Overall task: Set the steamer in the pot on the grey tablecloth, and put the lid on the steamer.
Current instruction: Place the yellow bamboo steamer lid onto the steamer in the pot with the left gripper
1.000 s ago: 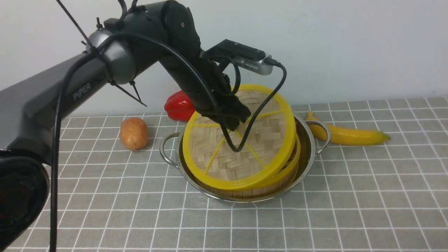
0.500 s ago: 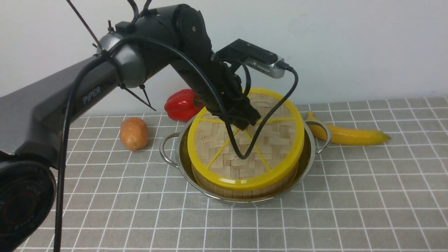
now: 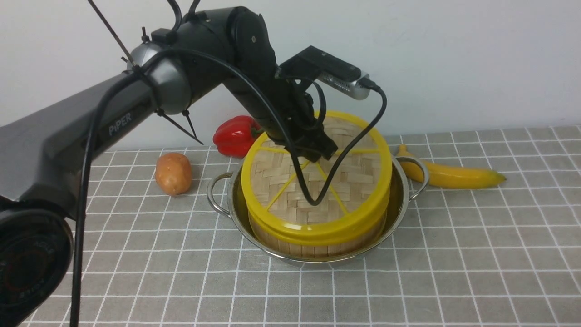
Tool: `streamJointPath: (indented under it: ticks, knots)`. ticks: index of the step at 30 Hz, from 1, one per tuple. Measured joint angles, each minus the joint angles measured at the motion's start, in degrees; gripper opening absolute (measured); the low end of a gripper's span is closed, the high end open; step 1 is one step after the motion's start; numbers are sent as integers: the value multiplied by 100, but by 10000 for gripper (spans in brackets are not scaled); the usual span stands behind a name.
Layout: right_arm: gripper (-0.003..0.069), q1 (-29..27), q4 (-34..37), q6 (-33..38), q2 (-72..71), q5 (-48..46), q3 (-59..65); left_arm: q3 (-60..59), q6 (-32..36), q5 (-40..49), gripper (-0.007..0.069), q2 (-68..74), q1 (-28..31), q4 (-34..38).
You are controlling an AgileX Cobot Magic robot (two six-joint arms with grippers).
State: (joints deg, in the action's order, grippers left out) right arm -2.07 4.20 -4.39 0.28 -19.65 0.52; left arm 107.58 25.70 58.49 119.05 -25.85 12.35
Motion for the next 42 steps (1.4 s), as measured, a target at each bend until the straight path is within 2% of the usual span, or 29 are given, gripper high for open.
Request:
streamJointPath:
  ticks: [24,42]
  knots:
    - [240,0,-5,0,0,0,0,1,121,-132,117,178,0,0]
    - [240,0,-5,0,0,0,0,1,554,-317,117,256,0,20]
